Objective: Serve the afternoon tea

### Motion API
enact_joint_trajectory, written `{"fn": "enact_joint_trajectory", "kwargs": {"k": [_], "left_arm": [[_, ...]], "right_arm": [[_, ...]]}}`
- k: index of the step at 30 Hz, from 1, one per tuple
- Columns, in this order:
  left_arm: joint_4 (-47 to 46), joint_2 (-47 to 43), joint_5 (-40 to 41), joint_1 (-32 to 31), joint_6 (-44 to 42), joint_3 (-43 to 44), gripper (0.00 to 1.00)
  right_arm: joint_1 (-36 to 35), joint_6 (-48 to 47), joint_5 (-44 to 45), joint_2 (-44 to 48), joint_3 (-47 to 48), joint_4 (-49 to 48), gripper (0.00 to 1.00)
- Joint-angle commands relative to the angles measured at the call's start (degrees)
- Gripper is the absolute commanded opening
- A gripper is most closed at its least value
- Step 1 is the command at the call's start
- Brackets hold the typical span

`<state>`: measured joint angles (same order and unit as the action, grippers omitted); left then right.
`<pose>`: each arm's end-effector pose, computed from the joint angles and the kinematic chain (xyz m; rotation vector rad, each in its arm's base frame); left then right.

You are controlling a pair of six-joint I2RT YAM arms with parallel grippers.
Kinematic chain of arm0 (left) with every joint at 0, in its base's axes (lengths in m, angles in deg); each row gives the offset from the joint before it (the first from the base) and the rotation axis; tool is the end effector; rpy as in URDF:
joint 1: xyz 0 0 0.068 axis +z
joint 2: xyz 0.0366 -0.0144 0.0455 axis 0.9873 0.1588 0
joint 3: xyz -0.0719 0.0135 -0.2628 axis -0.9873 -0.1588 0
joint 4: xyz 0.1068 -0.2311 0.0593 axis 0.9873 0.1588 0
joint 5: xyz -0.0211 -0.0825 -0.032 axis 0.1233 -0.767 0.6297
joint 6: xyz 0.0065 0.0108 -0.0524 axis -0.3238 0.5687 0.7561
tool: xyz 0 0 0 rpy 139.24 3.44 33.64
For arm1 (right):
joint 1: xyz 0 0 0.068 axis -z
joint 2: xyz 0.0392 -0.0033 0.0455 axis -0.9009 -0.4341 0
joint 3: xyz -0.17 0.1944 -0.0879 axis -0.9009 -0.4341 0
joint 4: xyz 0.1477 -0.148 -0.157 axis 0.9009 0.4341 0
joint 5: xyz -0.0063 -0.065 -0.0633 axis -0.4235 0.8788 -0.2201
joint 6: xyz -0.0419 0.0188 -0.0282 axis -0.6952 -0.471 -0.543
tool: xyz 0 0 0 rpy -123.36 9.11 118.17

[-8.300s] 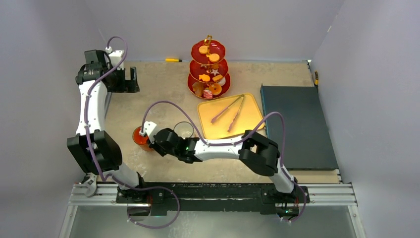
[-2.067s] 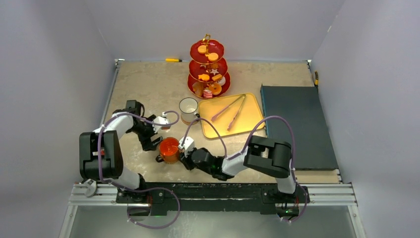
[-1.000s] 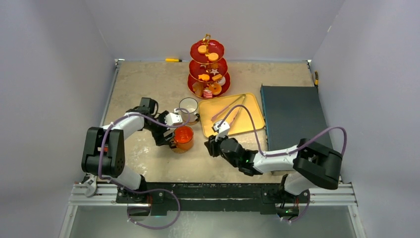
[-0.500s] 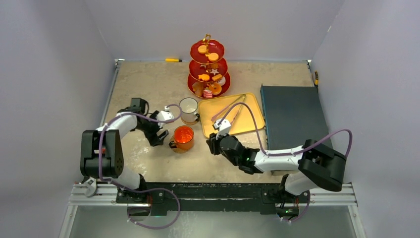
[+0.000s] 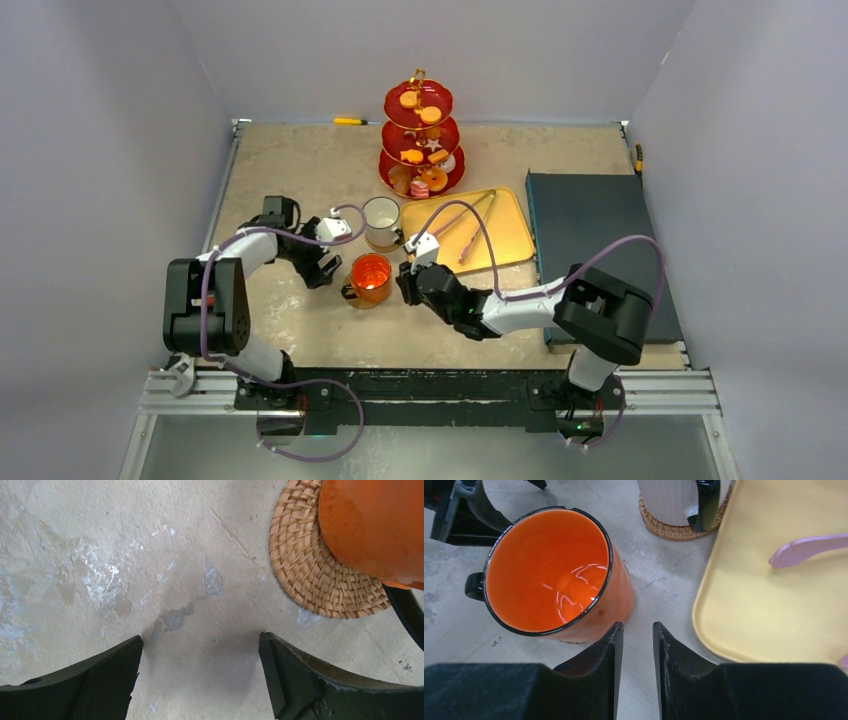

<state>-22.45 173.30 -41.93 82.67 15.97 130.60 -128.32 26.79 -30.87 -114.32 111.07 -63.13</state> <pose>0.2686 -0.0088 0.1551 1.2212 2.2968 -0.3920 0.1590 0.2918 0.1769 -0.3752 1.8556 0.6347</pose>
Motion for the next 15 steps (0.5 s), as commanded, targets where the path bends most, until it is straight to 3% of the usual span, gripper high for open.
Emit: {"fn": "enact_joint_trajectory", "kwargs": {"k": [1,15], "left_arm": [[-1.52,3.09,-0.38,-2.73,1.96,-0.26,0.86],[1.99,6.87,-0.14,-7.66,0.40,2.16,0.87]], "right_arm": [[0.19,-0.69,-0.84,-2.14,3.32,-3.54,0.31],[0.52,-0.54,-4.13,-6.54,6.82,-6.79,0.29]]}}
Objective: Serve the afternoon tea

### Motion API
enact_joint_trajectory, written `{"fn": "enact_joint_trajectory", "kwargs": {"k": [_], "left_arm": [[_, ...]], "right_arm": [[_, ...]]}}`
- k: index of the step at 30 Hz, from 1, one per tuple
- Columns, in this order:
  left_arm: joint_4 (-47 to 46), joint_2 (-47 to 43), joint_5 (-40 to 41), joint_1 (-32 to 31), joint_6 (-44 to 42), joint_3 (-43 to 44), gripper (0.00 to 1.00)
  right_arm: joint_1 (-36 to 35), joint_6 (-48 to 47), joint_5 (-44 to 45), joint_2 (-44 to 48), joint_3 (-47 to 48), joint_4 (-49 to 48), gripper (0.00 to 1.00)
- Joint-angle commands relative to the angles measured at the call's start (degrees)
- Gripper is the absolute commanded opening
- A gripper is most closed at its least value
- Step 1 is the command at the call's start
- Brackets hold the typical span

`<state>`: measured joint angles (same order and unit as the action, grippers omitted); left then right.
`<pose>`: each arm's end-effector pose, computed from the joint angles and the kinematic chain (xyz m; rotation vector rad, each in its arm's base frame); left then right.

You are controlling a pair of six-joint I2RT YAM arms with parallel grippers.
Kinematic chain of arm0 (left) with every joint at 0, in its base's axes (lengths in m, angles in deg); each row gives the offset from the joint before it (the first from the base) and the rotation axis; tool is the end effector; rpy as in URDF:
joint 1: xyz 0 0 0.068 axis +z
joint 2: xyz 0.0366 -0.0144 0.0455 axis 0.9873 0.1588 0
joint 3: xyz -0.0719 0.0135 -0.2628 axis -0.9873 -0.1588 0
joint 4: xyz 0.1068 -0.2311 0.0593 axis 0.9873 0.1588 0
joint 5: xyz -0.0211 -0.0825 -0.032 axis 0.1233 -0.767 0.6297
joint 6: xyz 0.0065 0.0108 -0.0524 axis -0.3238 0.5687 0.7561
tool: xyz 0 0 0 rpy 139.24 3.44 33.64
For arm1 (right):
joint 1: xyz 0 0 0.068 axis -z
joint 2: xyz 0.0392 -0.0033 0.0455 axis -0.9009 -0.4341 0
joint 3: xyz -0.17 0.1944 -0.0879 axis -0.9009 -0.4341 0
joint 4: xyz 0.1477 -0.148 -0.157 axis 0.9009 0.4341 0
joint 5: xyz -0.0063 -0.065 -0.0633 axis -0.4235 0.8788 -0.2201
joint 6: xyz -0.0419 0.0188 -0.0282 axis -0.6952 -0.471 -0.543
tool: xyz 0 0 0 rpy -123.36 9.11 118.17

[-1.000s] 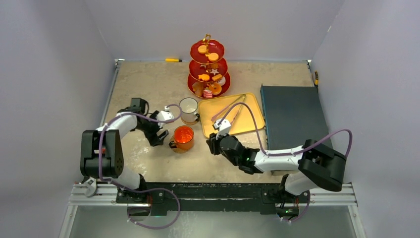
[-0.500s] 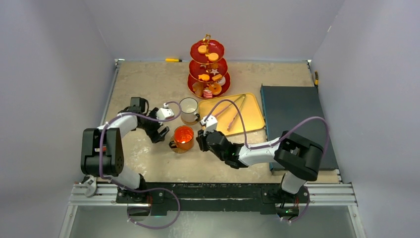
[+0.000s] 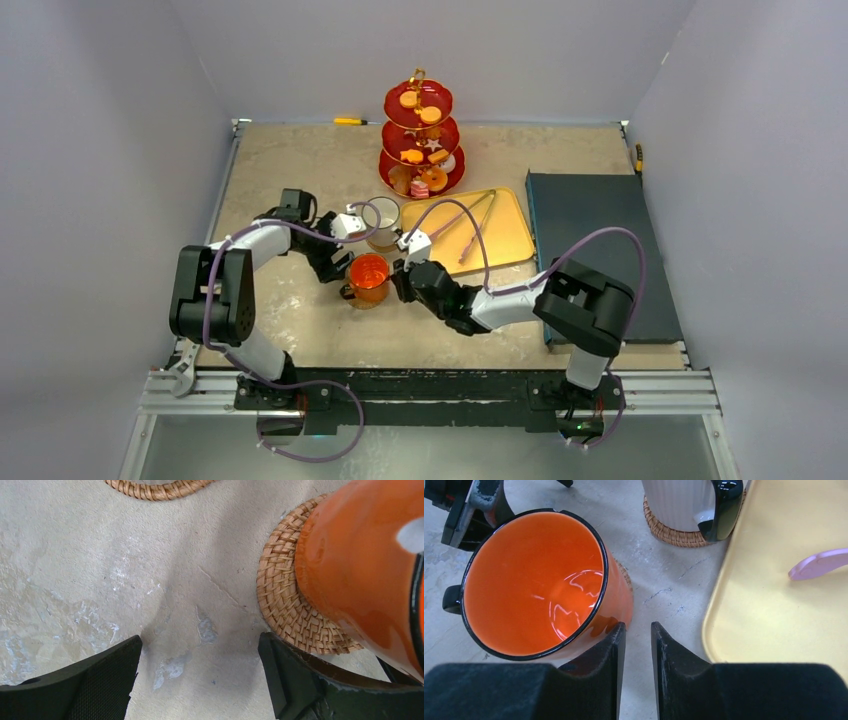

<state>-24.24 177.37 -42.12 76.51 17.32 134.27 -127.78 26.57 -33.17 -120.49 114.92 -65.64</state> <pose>0.2863 -0.0392 0.1542 1.3206 2.2325 -0.4260 0.1703 0.3105 0.1656 -0.3983 1.8576 0.6620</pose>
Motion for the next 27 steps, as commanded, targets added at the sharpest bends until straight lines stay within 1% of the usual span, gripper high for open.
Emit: {"fn": "enact_joint_trajectory", "kwargs": {"k": [1,5,10,12,15,18,23,27], "left_arm": [[4.20,2.91,0.11,-1.69,-1.14,-1.51,0.87],[4.41,2.83,0.12,-1.87,-1.10,-1.61,0.87],[4.02,2.14,-0.81,-0.93,1.09,-1.19,0.87],[5.39,1.83,-3.53,2.02,2.77,0.45,0.87],[9.98,2.69,-8.07,6.70,3.10,3.43,0.87],[12.78,3.40,-10.58,9.21,2.62,4.26,0.87],[14.22,5.12,-11.69,9.55,2.16,4.53,0.87],[13.72,4.07,-11.52,9.52,2.01,4.06,0.86]], "right_arm": [[0.03,-0.56,-2.01,-0.58,3.24,-4.88,0.29],[-0.02,-0.55,-2.71,-0.84,3.58,-4.45,0.28],[-0.03,-0.20,-4.30,1.49,1.31,-4.28,0.29],[-0.03,-0.50,-3.44,1.12,1.50,-4.71,0.28],[0.02,-0.70,-3.59,0.67,1.89,-5.53,0.28],[0.03,-1.35,-3.88,0.51,2.50,-5.53,0.28],[0.03,-2.35,-4.48,-0.45,4.56,-5.09,0.28],[0.05,-2.78,-4.98,-1.91,6.38,-4.54,0.28]]}}
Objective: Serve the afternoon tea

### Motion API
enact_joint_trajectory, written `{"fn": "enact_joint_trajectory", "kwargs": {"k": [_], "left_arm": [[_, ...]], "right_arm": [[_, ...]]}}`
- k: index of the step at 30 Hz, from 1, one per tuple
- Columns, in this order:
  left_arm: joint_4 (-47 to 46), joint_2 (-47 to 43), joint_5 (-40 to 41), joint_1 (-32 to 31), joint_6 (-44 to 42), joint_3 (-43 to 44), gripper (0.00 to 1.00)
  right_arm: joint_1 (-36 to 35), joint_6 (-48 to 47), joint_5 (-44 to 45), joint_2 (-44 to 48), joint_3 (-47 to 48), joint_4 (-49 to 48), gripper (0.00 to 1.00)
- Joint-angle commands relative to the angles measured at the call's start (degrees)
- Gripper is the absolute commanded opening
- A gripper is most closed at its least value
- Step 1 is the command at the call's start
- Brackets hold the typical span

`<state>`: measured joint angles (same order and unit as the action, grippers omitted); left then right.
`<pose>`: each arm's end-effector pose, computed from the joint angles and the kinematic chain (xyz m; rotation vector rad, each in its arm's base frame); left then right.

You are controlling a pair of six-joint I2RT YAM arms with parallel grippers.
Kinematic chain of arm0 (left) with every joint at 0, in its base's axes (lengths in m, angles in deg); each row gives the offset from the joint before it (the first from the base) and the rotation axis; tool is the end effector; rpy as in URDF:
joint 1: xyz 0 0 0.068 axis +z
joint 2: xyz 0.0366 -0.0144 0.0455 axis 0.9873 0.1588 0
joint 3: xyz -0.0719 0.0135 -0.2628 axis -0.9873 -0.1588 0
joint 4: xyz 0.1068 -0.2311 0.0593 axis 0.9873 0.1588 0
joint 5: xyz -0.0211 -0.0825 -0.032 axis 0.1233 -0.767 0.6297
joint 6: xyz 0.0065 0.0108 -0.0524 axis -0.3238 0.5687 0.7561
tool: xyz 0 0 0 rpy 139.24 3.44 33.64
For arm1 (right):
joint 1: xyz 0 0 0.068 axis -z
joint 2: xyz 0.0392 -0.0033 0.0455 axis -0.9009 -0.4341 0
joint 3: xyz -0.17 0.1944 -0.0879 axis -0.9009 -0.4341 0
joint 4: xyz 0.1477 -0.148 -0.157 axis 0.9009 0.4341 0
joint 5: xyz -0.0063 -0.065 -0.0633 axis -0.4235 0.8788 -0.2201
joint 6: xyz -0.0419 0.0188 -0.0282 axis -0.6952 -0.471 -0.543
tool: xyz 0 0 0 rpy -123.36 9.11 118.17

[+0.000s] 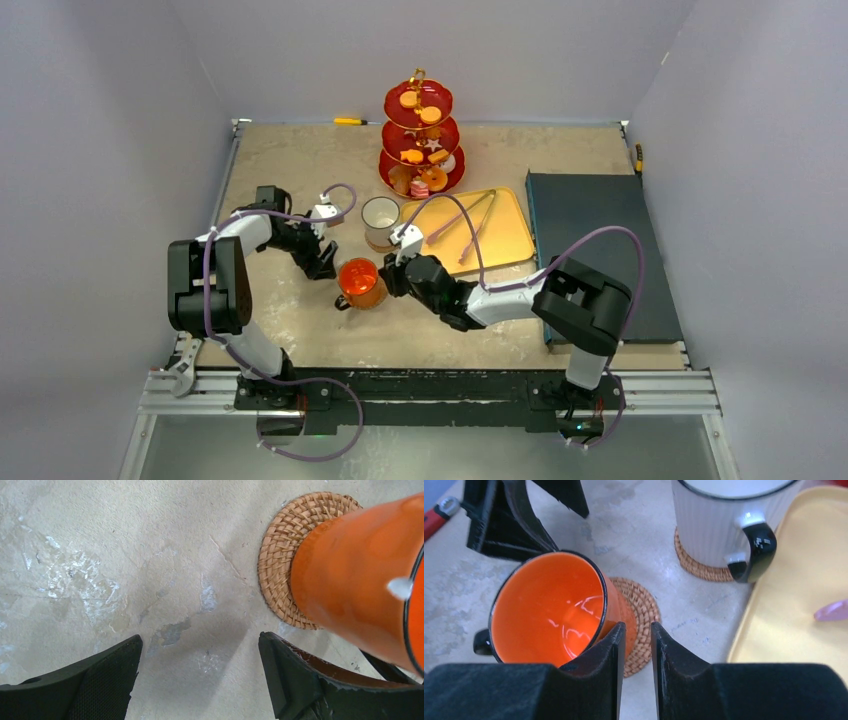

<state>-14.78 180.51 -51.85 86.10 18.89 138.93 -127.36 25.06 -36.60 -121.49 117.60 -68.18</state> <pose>0.2923 0.0043 0.1582 1.0672 2.3361 -0.6684 0.1764 0.3211 0.1775 -0.4267 1.7961 0.7370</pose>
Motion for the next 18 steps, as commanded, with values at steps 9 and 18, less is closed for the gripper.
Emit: {"fn": "enact_joint_trajectory", "kwargs": {"k": [9,18], "left_arm": [[6.84,0.48,-1.84,4.24,4.02,4.31,0.88],[-2.29,0.08,8.53,8.08,24.61,13.59,0.91]], "right_arm": [[-0.15,-1.77,0.89,4.63,2.63,3.95,0.40],[7.93,-1.54,6.34,21.28,-2.86,13.99,0.95]]}}
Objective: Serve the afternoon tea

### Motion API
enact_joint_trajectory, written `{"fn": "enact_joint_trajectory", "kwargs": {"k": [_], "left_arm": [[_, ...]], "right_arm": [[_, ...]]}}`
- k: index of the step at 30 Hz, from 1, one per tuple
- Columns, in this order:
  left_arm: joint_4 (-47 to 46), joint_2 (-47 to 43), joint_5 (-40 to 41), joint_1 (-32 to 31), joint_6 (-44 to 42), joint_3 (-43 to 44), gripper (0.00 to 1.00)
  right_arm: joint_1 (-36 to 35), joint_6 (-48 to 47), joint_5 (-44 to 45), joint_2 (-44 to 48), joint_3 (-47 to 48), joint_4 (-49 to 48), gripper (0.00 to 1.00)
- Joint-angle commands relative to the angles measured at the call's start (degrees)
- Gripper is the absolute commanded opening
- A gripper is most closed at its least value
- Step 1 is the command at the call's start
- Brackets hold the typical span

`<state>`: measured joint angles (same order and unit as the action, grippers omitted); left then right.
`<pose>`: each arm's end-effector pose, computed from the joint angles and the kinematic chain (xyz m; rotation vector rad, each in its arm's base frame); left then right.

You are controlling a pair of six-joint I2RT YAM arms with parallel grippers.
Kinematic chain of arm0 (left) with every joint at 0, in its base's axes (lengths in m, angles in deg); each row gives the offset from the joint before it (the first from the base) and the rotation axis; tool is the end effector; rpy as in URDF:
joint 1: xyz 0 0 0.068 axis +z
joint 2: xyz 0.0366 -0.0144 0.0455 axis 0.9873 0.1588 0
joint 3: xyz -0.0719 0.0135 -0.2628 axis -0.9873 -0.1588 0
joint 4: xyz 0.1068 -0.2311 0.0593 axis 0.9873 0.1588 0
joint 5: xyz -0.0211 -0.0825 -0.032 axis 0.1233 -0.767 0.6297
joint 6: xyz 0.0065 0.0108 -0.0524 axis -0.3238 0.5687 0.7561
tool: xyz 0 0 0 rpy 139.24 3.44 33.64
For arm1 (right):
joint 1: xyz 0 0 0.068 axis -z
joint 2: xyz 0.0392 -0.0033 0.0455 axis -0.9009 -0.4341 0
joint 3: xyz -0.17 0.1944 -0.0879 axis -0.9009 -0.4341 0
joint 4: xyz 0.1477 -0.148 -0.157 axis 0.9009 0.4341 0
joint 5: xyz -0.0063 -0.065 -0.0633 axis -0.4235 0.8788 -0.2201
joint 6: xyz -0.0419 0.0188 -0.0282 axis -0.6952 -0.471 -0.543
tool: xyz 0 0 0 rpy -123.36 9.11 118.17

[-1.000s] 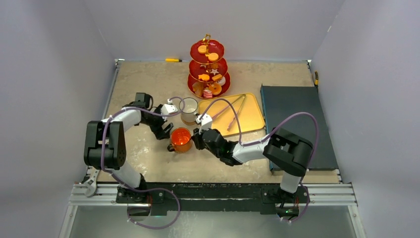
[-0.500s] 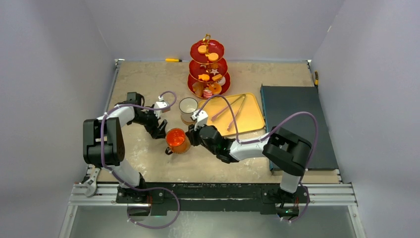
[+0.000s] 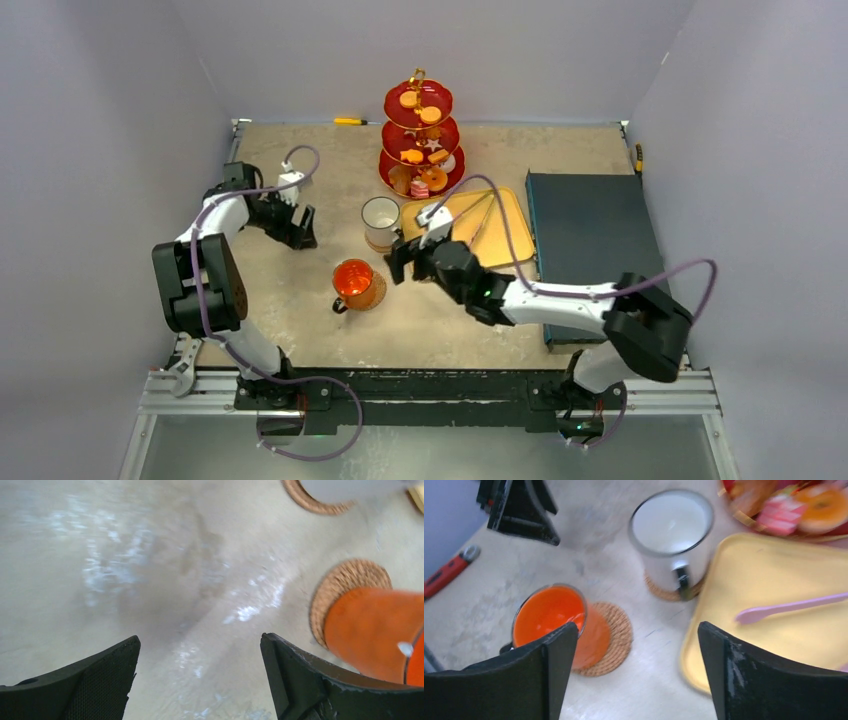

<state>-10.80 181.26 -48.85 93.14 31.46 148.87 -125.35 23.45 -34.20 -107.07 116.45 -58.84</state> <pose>0.3173 0.0477 0.1962 0.6793 2.4631 -0.5784 0.1737 0.2869 0.2377 -0.3549 1.7329 0.6997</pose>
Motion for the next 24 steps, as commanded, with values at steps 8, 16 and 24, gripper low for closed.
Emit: {"fn": "enact_joint_trajectory", "kwargs": {"k": [8,16,24], "left_arm": [[-25.35,2.51,18.81,1.52,26.92,4.43,0.99],[-48.60,-0.12,18.31,1.46,33.26,-9.59,0.99],[-76.22,-3.38,13.27,1.07,39.50,-28.98,0.99]], "right_arm": [[31.38,0.88,4.95,13.63,-3.62,7.28,0.98],[46.03,-4.85,12.49,9.24,-11.03,-5.71,0.98],[50.97,-7.45,15.75,4.30,-17.39,-17.43,0.98]]}}
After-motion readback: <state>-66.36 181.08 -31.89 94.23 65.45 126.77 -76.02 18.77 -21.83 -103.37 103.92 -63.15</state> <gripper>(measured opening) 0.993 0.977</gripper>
